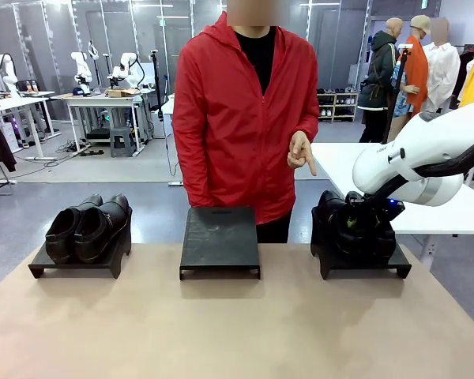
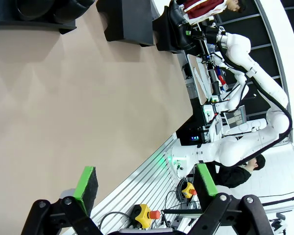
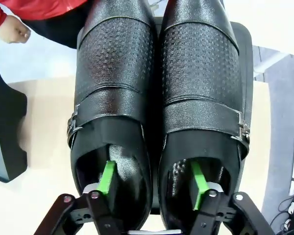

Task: Place the shoes on the stand as instructed by the person.
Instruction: Pick up another pair of Shoes and place it on the Shoes Stand indicated by the person.

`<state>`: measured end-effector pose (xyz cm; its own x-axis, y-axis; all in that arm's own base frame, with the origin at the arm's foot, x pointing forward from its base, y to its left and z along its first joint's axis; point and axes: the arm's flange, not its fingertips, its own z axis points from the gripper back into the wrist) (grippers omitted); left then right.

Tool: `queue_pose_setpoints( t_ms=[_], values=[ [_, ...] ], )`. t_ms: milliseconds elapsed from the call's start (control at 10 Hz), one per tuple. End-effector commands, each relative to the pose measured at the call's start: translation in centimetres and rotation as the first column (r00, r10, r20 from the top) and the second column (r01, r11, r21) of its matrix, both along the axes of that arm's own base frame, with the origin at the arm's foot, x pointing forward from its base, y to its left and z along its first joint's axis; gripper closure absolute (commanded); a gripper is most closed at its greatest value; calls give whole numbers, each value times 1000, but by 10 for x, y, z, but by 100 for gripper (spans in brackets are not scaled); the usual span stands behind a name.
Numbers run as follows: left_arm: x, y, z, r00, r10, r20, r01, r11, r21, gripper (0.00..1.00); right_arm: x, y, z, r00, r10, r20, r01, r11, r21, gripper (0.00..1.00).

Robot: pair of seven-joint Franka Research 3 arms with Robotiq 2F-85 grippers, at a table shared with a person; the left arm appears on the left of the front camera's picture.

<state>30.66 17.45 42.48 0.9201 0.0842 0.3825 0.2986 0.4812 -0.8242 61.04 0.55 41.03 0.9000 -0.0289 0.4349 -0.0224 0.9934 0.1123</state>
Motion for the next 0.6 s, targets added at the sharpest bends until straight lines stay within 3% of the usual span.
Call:
queue_pose_setpoints(
  t_ms=[0,100,300,400,500],
  values=[
    [-4,0,-1,1000,-18,10,18,1000,2,0,1,-1,3,999,-30,9,30,1000,0,11],
    [-4,0,-1,1000,-18,10,18,1000,2,0,0,0,3,1000,-29,11,29,1000,3,1],
    [-4,0,-1,1000,-18,10,18,1000,2,0,-5,4,10,994,-57,91,65,995,-82,0],
    [-4,0,-1,1000,-18,10,18,1000,2,0,0,-1,2,1000,0,8,0,1000,-5,0],
    [-4,0,-1,1000,-18,10,18,1000,2,0,0,-1,2,1000,0,8,0,1000,-5,0]
  ],
)
